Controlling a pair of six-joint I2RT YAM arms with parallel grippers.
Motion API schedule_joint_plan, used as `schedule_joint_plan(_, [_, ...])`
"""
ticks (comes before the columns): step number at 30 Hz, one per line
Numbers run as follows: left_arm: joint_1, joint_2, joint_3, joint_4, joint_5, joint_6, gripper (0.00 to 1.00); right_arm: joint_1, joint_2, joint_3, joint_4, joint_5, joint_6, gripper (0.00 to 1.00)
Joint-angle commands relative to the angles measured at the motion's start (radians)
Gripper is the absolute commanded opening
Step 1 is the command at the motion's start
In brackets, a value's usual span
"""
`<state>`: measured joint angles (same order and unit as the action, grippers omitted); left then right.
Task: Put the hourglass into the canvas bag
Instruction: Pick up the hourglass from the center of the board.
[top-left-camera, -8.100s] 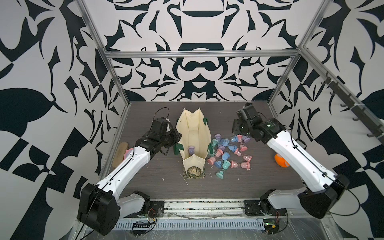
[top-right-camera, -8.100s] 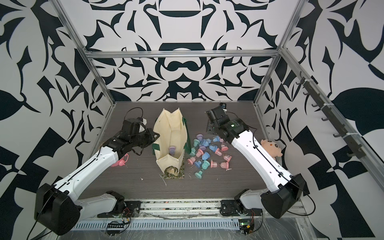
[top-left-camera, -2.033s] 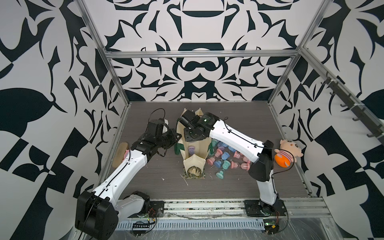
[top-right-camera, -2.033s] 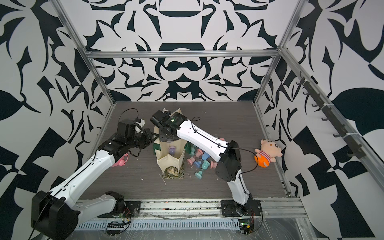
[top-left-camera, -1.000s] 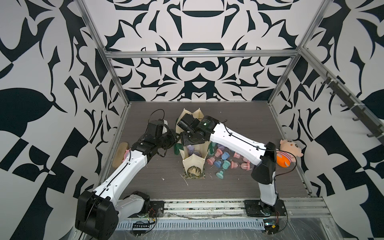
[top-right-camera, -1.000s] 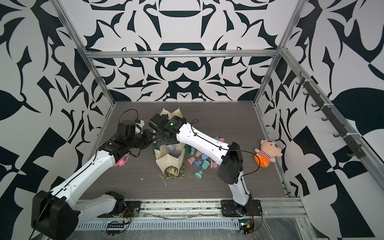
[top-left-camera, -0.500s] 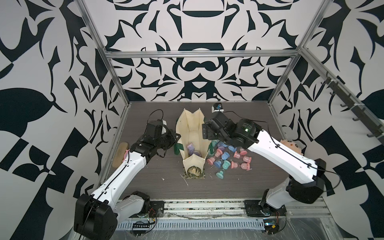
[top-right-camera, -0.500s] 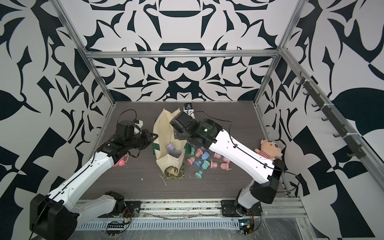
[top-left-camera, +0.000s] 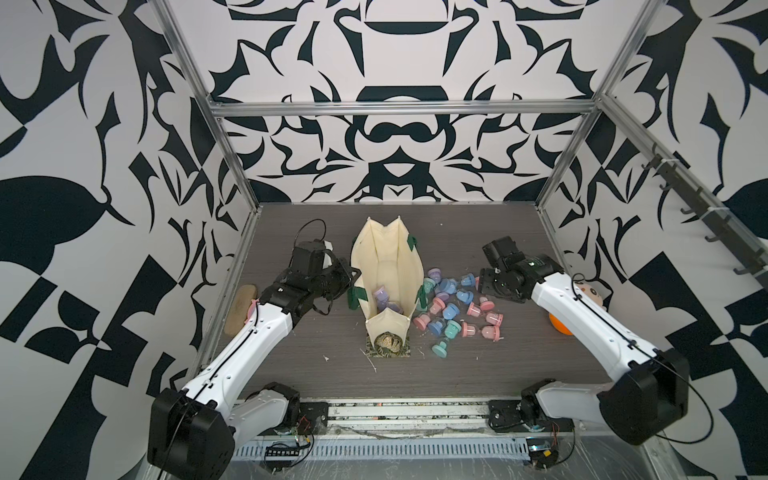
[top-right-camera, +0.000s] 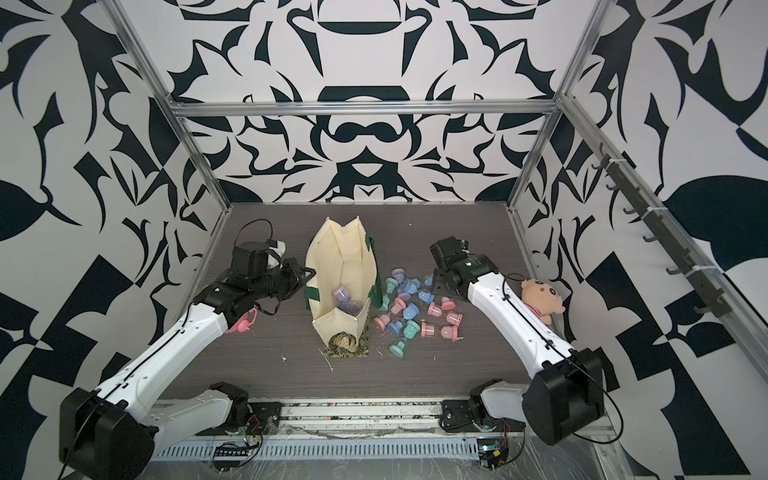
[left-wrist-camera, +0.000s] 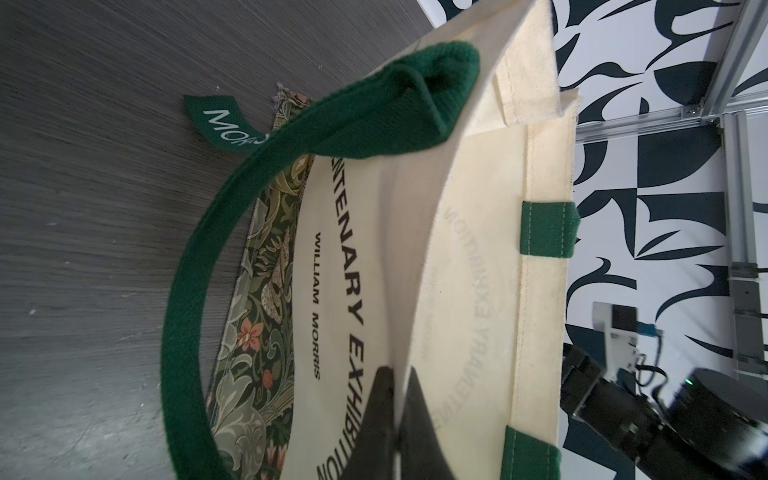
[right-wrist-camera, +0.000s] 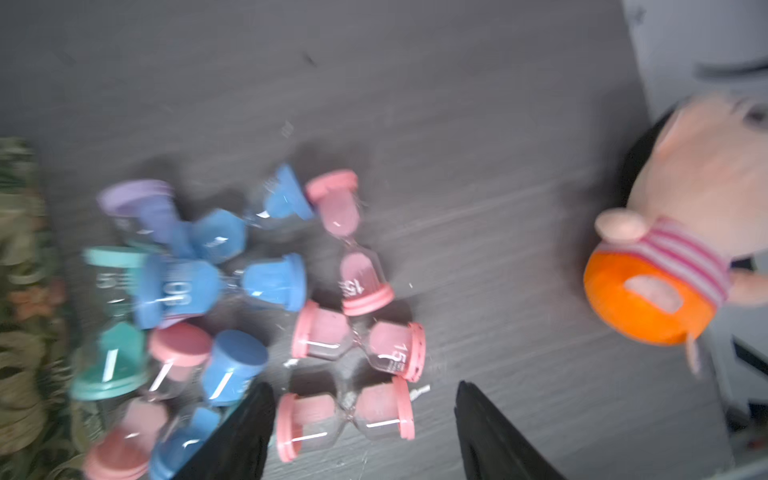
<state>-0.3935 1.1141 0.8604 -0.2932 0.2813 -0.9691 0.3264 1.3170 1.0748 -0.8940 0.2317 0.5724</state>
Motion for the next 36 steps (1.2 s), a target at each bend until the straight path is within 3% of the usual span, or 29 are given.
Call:
schedule_joint_plan(1, [0.001, -0.013, -0.002, -0.006, 0.011, 0.003, 0.02, -0.053, 0.030, -0.037, 0.037, -0.112, -0.058, 0.69])
schedule_joint_plan(13, [0.001, -0.005, -0.004, -0.004, 0.009, 0.007, 0.00, -0.087, 0.243, 0.005, 0.126, -0.169, -0.111, 0.59])
schedule_joint_plan(29, [0.001, 0.009, -0.009, 0.009, 0.009, 0.003, 0.00, -0.105, 0.487, 0.123, 0.141, -0.116, -0.144, 0.55])
schedule_joint_plan(36, [0.001, 0.013, -0.009, 0.012, 0.007, 0.001, 0.00, -0.127, 0.551, 0.108, 0.155, -0.134, -0.126, 0.42])
